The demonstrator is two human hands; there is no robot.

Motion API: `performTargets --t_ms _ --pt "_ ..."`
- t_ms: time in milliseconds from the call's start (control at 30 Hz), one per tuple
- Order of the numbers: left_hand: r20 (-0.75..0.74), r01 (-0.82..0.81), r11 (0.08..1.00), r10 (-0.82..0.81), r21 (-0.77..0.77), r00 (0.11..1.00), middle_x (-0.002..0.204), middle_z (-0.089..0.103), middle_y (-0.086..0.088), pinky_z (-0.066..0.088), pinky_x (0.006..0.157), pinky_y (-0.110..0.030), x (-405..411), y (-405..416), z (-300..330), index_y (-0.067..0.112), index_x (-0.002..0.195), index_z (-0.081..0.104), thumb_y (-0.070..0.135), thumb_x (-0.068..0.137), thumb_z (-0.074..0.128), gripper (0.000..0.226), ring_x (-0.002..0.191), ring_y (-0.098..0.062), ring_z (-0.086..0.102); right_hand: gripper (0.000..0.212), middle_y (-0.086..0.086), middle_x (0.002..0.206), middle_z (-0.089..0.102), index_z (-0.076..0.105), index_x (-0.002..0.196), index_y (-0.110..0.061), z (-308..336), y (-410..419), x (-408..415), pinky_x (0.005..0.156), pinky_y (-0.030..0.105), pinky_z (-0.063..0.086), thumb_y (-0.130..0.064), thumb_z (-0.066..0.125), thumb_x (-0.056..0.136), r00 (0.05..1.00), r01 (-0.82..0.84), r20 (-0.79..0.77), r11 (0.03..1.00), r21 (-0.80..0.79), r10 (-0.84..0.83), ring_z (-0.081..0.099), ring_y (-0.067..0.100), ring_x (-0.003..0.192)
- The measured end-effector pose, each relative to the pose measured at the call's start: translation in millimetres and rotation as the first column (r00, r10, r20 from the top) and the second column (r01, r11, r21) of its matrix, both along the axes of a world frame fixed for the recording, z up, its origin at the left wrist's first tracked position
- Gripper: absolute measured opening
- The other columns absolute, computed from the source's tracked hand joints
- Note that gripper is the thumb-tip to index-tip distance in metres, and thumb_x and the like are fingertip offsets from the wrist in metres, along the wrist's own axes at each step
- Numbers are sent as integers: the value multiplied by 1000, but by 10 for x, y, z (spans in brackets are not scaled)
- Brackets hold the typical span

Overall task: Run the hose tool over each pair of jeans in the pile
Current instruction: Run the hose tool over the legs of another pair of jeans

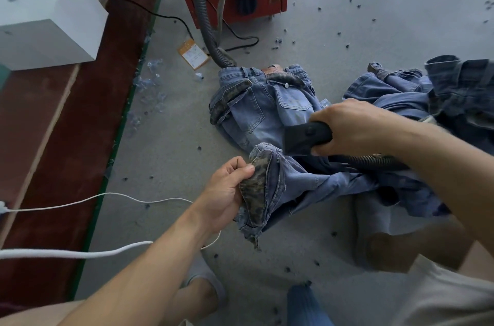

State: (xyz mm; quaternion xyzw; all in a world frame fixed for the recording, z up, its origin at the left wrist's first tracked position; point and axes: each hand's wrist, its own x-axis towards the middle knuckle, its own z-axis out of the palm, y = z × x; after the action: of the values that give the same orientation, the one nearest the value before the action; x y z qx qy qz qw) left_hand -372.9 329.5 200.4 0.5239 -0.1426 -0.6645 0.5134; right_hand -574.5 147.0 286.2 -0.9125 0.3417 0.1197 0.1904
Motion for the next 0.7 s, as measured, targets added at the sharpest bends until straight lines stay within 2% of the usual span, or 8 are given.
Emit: performTargets --t_ms 100,167,300,367,433,533,600,700 --pt "45 23 1000 -23 -18 999 67 52 -1 46 58 -23 16 10 -40 17 72 45 4 103 50 34 60 -11 50 28 -11 75 64 66 92 -32 -2 34 -11 66 31 47 -51 81 76 997 -51 -48 997 65 54 56 8 70" --pt "83 46 999 -43 -24 996 69 51 -2 45 59 -23 12 13 -56 17 72 45 2 103 50 35 61 -11 48 26 -12 71 62 64 89 -34 -50 165 50 61 26 42 -51 79 76 995 -98 -8 991 90 99 53 1 66" --pt "75 61 998 -58 -33 995 71 53 -3 46 61 -22 3 25 -45 17 73 47 2 102 50 33 64 -11 50 29 -11 74 65 67 97 -33 -65 183 125 66 30 47 -51 78 77 992 -78 103 992 95 68 58 6 70" --pt "50 52 998 -51 -31 997 70 51 -2 47 60 -22 3 31 -32 17 74 45 4 102 51 32 63 -11 50 28 -11 76 65 66 97 -35 -20 39 66 66 31 46 -50 81 77 997 -27 77 998 58 22 60 12 72" --pt "20 34 999 -34 -28 999 68 52 -1 47 60 -23 9 35 -18 17 73 43 6 101 53 31 62 -11 50 28 -12 75 64 61 92 -38 23 -66 -18 63 30 42 -48 82 77 999 12 39 998 55 -14 59 10 68" --pt "-39 1 1000 -2 -5 999 69 54 -3 47 60 -26 0 30 -15 17 73 43 12 95 58 27 63 -14 52 29 -16 74 59 59 96 -39 -17 50 -33 65 30 40 -50 79 77 998 -56 18 997 57 55 54 13 70" --pt "-45 -2 1000 3 27 999 68 54 -4 48 58 -28 -8 27 -24 17 72 43 11 97 56 29 61 -15 53 30 -15 72 55 59 101 -37 -101 267 40 66 33 46 -51 73 79 991 -125 48 991 43 123 53 15 70" --pt "-29 -26 997 29 76 999 67 53 -5 48 55 -28 8 10 -23 18 71 43 10 101 52 33 59 -16 53 29 -11 76 60 59 104 -36 -176 417 115 66 39 53 -54 68 82 988 -109 114 994 -2 108 54 18 70"
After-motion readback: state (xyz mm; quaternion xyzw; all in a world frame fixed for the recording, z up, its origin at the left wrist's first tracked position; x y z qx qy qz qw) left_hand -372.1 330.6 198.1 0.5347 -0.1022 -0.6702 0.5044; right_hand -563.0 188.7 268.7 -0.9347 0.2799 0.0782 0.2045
